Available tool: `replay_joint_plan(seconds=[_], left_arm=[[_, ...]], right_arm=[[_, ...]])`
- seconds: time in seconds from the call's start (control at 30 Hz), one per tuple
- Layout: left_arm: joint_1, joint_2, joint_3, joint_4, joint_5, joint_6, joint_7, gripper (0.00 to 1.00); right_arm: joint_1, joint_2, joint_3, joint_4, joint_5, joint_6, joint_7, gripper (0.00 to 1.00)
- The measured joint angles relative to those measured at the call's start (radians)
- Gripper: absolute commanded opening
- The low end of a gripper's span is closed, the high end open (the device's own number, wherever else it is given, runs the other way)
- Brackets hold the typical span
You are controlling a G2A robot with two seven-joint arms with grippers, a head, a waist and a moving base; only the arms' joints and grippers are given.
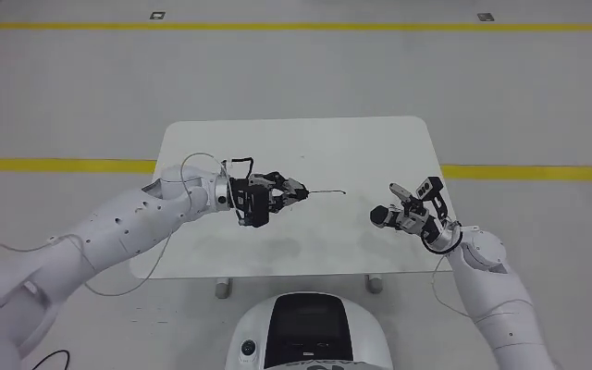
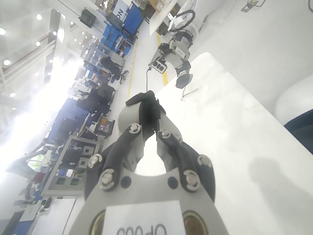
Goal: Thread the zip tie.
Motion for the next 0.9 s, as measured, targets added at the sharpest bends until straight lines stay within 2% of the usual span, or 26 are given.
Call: replay_joint_plan(seconds=[0.13,0.33,0.53,0.77,0.9], left_arm=[[-0.002,-0.007,0.000,-0.018,0.000,-0.026,-0.051,0.00],[0.000,-0.008,0.000,-0.020,0.000,-0.025,-0.056,0.00],[0.020,-0.018,0.000,-0.076,0.000,-0.066,-0.130,0.00],[0.043,-0.032,0.000,-0.103,0.000,-0.067,-0.143,0.00],[0.062,-0.039,0.000,-0.113,0.000,-0.067,-0.181,0.00]], right_arm=[[0.008,0.001,-0.006,0.010,0.001,-0.013,0.037,1.00],[0.008,0.001,-0.010,0.005,-0.004,-0.010,0.030,1.00],[0.032,0.004,-0.038,0.009,-0.078,-0.005,0.030,1.00],[0.032,0.011,-0.023,0.013,-0.080,-0.027,0.039,1.00],[0.022,0.015,-0.020,0.015,-0.064,-0.030,0.067,1.00]])
